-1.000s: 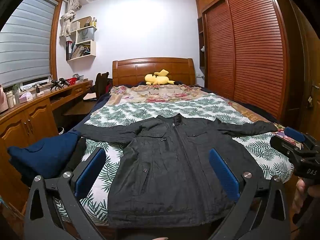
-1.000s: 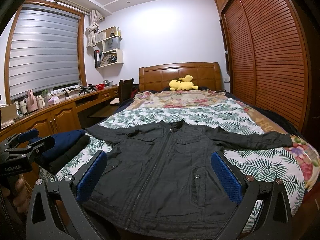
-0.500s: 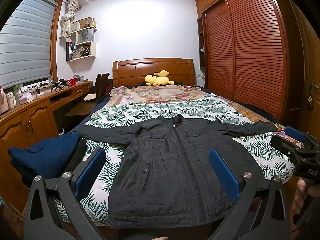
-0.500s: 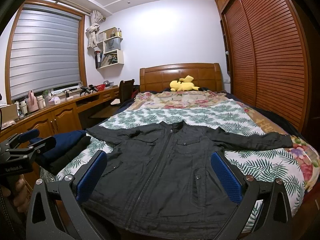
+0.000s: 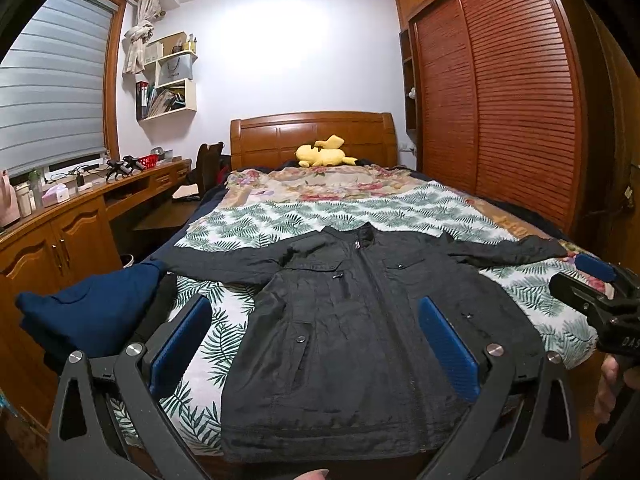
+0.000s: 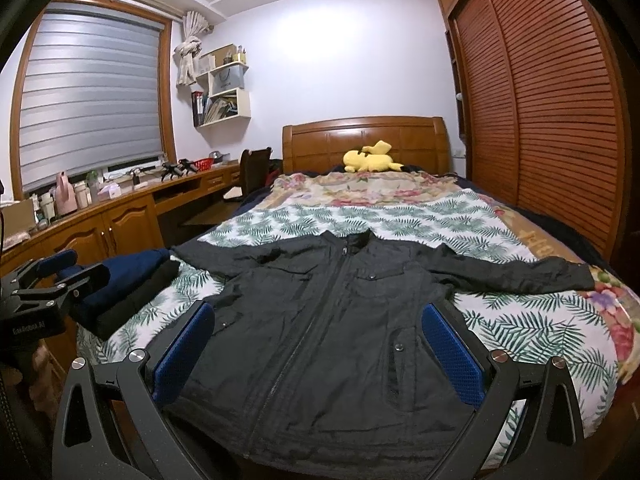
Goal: Fold large clothes
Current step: 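Lower the left tool to the jacket sleeve and grasp its cuff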
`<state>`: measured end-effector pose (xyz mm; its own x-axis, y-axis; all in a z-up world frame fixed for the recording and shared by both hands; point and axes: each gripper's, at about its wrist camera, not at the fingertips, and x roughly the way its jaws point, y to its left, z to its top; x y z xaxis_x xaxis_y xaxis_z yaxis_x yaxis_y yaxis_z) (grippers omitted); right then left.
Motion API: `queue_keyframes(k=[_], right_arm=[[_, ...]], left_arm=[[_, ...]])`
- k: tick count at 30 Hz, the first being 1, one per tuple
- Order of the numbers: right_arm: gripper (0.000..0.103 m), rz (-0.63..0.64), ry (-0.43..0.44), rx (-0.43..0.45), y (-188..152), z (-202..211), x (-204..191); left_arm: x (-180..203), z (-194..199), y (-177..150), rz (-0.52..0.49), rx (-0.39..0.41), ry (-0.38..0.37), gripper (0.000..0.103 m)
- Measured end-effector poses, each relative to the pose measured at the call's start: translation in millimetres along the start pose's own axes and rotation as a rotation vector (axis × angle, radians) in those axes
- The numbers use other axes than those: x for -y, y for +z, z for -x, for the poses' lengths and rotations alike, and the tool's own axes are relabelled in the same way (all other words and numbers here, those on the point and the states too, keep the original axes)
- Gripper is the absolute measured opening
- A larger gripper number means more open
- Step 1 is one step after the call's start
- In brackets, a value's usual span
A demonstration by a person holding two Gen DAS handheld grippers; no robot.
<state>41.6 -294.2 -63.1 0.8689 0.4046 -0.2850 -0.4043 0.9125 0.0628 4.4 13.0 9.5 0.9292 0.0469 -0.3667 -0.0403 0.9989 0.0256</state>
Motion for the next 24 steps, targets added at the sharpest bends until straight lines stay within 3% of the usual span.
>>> queue_keyframes(k=[13, 24], right_arm=[[0.103, 0.027, 0.027, -0.099, -3, -73, 14], [0.103, 0.048, 0.042, -0.168, 11, -130, 13]], left_arm=[[-38, -89, -47, 0.069, -0.134, 0.028, 0.103], [-58, -131, -56, 0.066, -0.151, 0.09, 0.103]])
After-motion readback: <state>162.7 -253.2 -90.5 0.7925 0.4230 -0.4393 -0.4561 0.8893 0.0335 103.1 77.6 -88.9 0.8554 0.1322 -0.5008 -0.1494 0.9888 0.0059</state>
